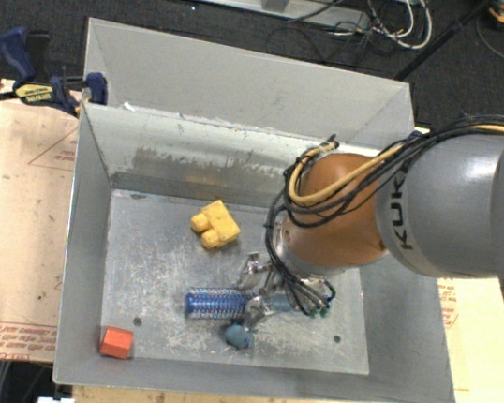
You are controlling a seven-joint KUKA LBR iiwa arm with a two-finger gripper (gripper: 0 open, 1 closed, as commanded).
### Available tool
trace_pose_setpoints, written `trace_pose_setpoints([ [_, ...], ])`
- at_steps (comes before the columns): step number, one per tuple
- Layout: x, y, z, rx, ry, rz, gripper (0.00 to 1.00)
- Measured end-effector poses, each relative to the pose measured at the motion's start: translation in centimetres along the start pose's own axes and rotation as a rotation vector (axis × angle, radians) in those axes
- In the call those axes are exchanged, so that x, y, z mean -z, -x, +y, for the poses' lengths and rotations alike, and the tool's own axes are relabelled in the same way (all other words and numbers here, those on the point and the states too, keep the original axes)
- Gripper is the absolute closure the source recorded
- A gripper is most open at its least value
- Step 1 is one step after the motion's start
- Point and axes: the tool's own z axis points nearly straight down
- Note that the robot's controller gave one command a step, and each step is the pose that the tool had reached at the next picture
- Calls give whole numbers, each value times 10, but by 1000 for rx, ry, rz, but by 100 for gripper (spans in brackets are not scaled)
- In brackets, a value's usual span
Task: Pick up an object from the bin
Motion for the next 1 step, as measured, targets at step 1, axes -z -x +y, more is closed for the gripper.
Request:
trace_pose_setpoints([
  [1,123,6,13,-22,-2,-5,100],
])
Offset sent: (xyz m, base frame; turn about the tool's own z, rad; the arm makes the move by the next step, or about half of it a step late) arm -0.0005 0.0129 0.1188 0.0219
